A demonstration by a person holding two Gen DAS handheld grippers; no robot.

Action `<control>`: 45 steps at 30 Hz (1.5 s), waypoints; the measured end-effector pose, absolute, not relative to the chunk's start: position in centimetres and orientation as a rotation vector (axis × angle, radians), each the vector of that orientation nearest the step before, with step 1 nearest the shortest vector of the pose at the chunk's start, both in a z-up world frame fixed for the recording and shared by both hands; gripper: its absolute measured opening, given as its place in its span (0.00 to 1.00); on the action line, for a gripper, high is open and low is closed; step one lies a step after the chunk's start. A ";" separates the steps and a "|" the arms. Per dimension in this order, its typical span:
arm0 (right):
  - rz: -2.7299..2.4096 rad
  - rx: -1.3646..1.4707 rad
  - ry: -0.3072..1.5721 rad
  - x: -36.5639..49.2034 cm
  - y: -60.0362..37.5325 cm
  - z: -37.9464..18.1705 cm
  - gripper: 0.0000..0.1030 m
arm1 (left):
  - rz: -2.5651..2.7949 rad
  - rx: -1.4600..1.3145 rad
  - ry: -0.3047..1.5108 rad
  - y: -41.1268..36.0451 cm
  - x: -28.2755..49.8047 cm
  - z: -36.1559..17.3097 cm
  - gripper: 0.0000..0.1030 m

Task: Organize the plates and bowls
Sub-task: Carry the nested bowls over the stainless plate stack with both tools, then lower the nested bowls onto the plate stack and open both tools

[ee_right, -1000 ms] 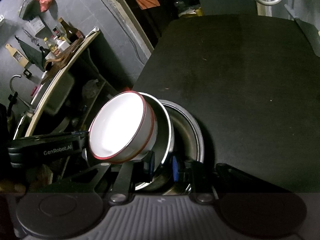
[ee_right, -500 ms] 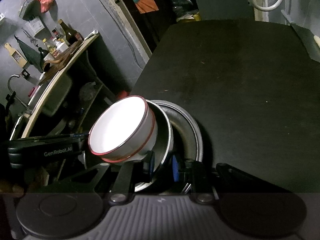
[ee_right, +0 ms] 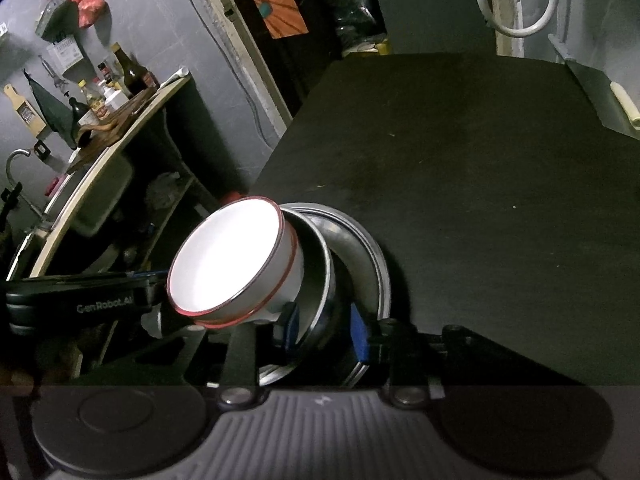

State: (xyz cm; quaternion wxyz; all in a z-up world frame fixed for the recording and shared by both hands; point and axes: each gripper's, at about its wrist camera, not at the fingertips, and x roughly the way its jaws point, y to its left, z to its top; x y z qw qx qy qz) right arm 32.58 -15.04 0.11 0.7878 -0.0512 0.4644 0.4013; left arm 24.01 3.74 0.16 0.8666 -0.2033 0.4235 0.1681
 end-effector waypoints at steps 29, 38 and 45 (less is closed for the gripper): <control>0.770 -0.145 0.938 31.0 -15.5 0.8 0.48 | 0.447 -0.344 0.850 3.3 22.6 1.1 0.62; 0.752 -0.106 0.940 30.2 -16.6 0.5 0.67 | 0.461 -0.330 0.832 3.3 22.1 1.4 0.76; 0.726 -0.092 0.924 29.4 -17.2 0.8 0.84 | 0.472 -0.319 0.839 3.2 21.6 1.8 0.84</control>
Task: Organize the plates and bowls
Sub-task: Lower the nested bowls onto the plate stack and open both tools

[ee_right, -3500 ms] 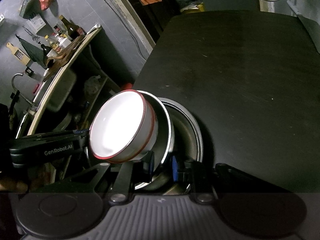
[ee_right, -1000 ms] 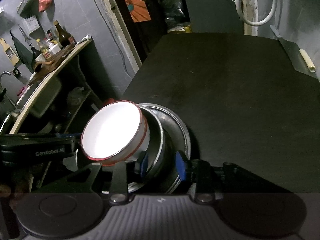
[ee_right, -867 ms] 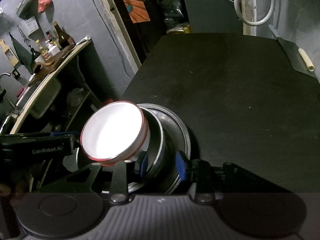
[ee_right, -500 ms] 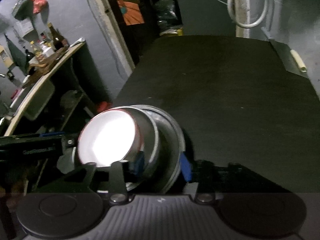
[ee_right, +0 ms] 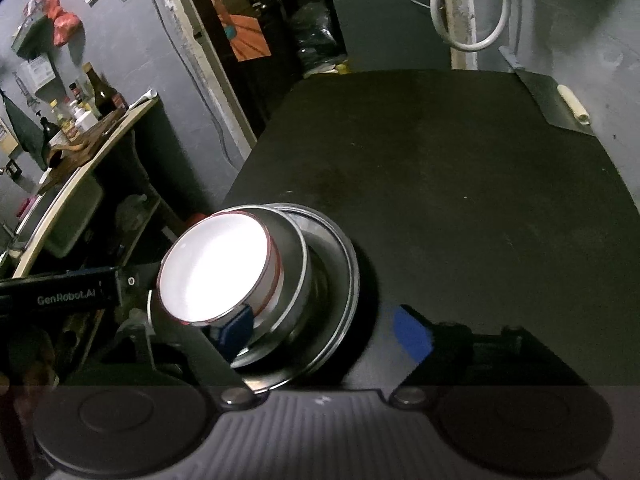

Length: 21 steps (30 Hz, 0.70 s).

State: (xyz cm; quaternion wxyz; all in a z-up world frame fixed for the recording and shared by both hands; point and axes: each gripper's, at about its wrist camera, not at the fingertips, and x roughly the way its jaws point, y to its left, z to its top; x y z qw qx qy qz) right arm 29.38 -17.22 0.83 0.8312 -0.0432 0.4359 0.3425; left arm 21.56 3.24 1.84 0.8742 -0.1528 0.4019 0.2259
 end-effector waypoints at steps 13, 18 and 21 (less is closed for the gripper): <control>0.686 -0.058 0.871 28.2 -17.8 2.0 0.94 | 0.448 -0.324 0.806 3.3 20.0 2.6 0.95; 0.664 -0.041 0.852 27.9 -18.1 2.3 0.98 | 0.453 -0.324 0.783 3.3 19.5 2.9 0.98; 0.650 -0.024 0.845 27.5 -18.3 2.5 1.00 | 0.458 -0.318 0.751 3.2 19.0 3.1 0.99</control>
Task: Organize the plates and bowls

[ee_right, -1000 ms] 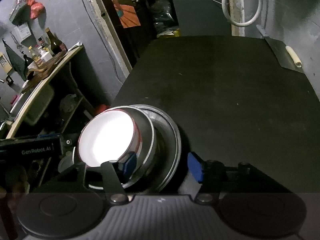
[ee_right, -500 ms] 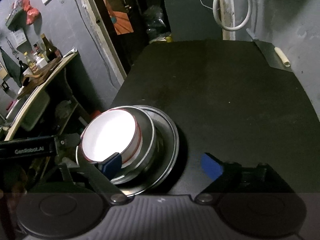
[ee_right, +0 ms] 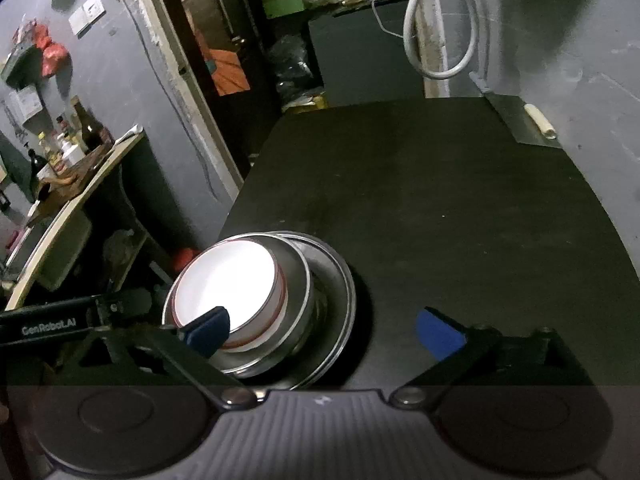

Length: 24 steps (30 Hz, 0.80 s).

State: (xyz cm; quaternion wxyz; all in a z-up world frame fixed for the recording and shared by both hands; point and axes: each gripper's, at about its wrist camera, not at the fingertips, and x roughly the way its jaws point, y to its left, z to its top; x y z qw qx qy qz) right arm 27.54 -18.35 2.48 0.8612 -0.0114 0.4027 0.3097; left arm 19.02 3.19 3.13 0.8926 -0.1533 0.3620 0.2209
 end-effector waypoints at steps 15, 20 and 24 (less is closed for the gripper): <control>0.594 0.035 0.740 20.9 -19.6 3.9 1.00 | 0.445 -0.323 0.659 2.4 13.4 4.0 0.99; 0.546 0.073 0.675 18.5 -19.8 4.6 1.00 | 0.387 -0.296 0.649 1.8 11.2 4.5 0.99; 0.513 0.094 0.640 16.9 -20.3 4.8 1.00 | 0.368 -0.258 0.635 1.7 10.0 5.1 0.99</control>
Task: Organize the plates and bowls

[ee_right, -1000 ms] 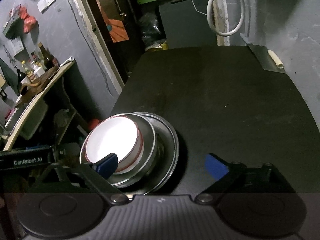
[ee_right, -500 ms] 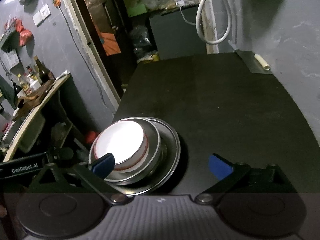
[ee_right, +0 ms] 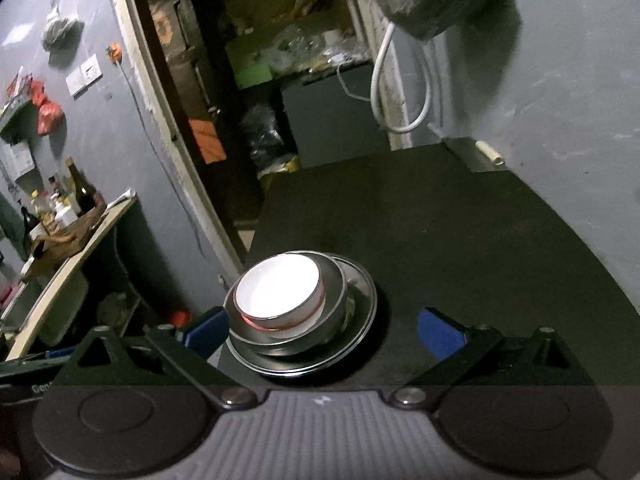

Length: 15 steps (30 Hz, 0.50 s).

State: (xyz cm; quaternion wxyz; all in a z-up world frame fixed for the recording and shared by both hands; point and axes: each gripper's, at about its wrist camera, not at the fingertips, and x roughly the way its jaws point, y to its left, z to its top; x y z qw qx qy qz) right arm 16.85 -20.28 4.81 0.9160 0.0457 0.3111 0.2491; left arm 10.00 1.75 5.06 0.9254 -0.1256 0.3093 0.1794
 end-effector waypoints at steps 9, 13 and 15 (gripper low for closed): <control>0.487 0.080 0.615 13.8 -21.8 5.1 1.00 | 0.366 -0.213 0.618 1.0 7.9 6.2 0.99; 0.508 0.090 0.637 13.6 -22.6 5.2 1.00 | 0.398 -0.148 0.638 -0.2 7.8 6.6 0.99; 0.522 0.081 0.637 13.4 -23.0 5.5 1.00 | 0.404 -0.126 0.634 -0.7 7.7 6.9 0.99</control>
